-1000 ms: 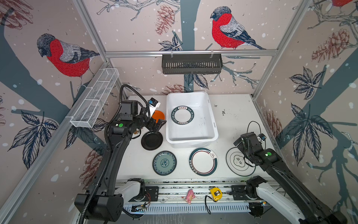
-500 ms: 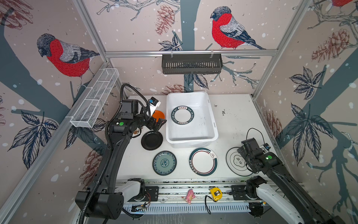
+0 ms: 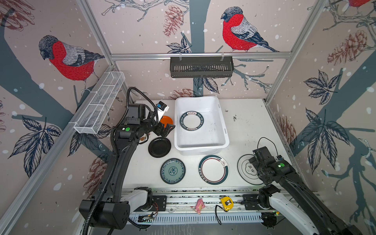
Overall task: Place the plates into the plastic bin on the countertop
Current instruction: 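Lower the open right gripper over the white emblem plate nearest the robot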
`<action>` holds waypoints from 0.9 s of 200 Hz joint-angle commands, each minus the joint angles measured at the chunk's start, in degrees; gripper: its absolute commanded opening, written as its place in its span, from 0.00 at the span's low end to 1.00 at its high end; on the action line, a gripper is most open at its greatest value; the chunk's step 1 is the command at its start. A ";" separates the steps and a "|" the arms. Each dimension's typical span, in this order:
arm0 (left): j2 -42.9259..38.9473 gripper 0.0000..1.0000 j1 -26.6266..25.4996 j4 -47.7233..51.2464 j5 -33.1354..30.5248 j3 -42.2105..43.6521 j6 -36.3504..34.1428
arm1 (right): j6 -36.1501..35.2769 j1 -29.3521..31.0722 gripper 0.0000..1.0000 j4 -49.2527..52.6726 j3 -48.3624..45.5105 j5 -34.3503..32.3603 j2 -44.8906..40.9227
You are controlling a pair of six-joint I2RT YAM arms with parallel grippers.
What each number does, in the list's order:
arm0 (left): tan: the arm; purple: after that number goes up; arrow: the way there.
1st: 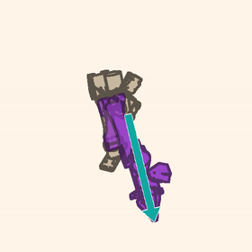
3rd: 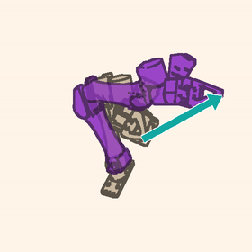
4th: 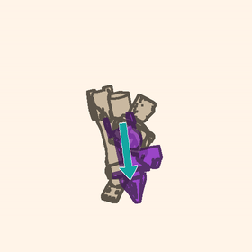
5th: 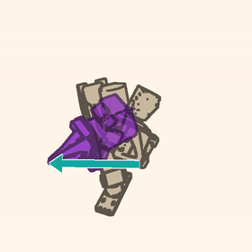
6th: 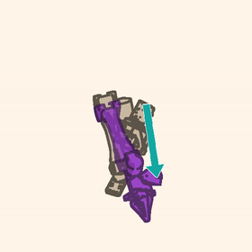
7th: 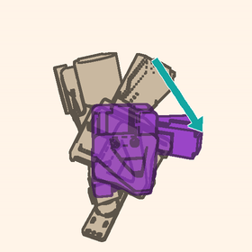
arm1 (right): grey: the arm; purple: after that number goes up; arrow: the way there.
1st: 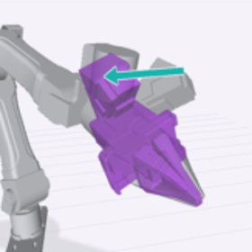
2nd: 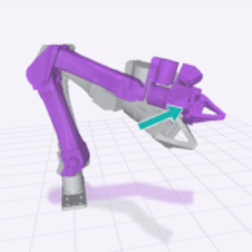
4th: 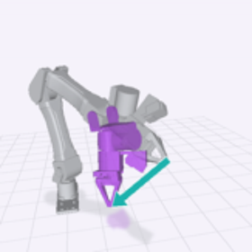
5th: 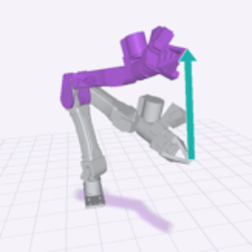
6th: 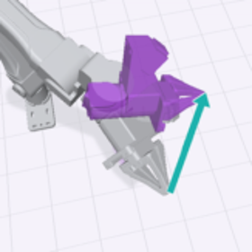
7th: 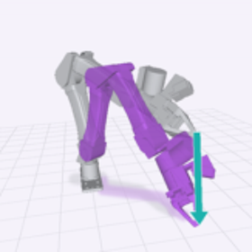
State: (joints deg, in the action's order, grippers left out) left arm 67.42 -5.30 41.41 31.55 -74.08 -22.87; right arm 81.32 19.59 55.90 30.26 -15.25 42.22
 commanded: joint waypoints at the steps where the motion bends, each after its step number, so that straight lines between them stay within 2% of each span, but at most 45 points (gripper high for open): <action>1: 0.10 0.97 -0.23 0.41 1.47 -0.17 -0.82 | 2.52 -0.06 0.99 2.93 0.74 -1.02 2.00; 65: 0.36 0.97 -0.50 -0.60 1.45 0.33 -0.59 | 2.73 -0.88 0.99 2.31 3.30 0.28 11.39; 135: 0.48 0.97 -0.50 -0.88 1.32 0.58 -1.32 | 2.86 -1.49 0.99 -2.67 -2.20 5.24 10.60; 161: 0.71 0.97 -0.54 1.57 4.85 -2.34 -1.20 | 2.83 -1.65 0.99 -4.75 -4.18 7.09 9.75; 180: 0.30 0.97 -0.50 0.91 4.06 -2.83 -1.07 | 2.66 -1.81 0.99 -5.87 -4.55 7.60 9.41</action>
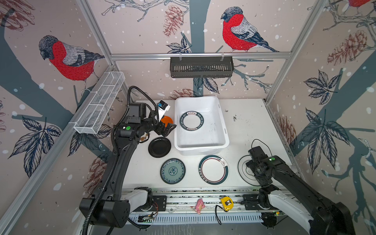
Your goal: Place the plates into the plastic bin on the countertop
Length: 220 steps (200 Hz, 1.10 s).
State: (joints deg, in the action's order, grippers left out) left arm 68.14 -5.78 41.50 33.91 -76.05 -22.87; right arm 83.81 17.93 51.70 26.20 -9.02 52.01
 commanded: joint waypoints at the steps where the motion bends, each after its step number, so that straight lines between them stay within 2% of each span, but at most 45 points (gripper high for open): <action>1: -0.40 0.97 -0.02 0.76 1.60 -0.86 -1.05 | 0.15 -0.16 0.99 -1.73 -0.51 1.32 -0.36; 82: -1.25 0.97 -0.02 -0.07 1.30 -0.22 -0.54 | -2.77 -0.31 0.99 -8.31 -0.81 3.85 0.73; 151: -1.65 0.97 -0.02 -0.94 1.44 0.09 -0.02 | -6.48 -0.23 0.99 -14.31 0.71 6.53 5.52; 220: -2.39 0.97 -0.02 -1.55 1.58 1.13 0.24 | -9.40 -0.27 0.99 -18.92 2.63 6.03 7.42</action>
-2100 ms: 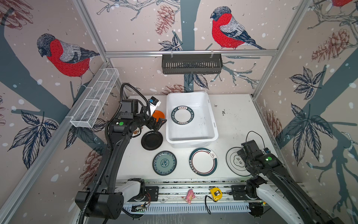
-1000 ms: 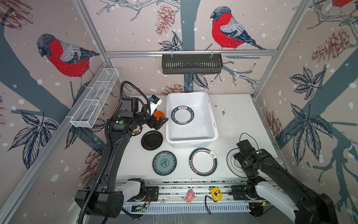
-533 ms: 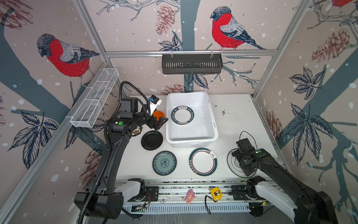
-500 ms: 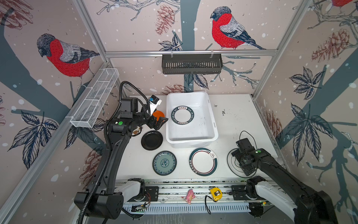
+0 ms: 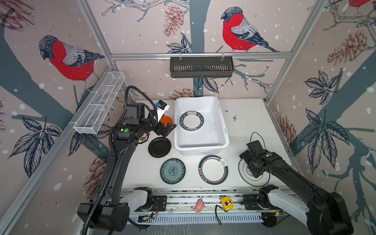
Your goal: Place the plates into the plastic bin on the countertop
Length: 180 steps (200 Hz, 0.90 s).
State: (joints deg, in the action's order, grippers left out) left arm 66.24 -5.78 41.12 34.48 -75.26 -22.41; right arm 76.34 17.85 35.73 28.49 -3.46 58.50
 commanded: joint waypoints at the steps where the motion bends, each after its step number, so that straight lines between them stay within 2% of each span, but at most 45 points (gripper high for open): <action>1: -0.49 0.97 -0.02 -1.20 0.98 0.32 -0.20 | -1.99 -0.18 0.99 -2.99 0.34 0.48 1.01; 108: -1.03 0.97 -0.03 -1.55 0.98 1.23 0.44 | -7.37 -2.02 0.99 -9.89 5.46 2.44 12.77; 180: -1.44 0.97 -0.04 -1.13 0.51 1.08 0.62 | -8.19 -2.60 0.99 -13.72 8.44 4.69 18.80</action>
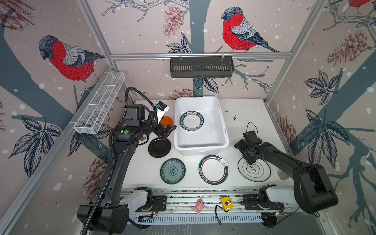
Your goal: Place the plates into the plastic bin on the countertop
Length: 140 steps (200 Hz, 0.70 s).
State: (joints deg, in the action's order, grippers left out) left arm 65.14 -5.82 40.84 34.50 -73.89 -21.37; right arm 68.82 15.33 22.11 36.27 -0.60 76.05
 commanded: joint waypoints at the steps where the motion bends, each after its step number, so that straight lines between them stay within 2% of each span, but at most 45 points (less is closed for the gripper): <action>1: -0.36 0.97 -0.03 -0.85 0.48 -0.29 -0.48 | -0.69 -0.06 0.99 -0.08 0.69 1.83 1.23; 140: -2.31 0.97 -0.06 -0.23 0.44 0.17 -1.04 | -1.76 -0.66 0.99 -0.13 3.73 2.99 0.91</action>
State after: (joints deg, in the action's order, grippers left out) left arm 63.35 -5.82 40.88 34.48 -73.84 -21.41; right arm 67.37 14.68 22.48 39.33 1.69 76.82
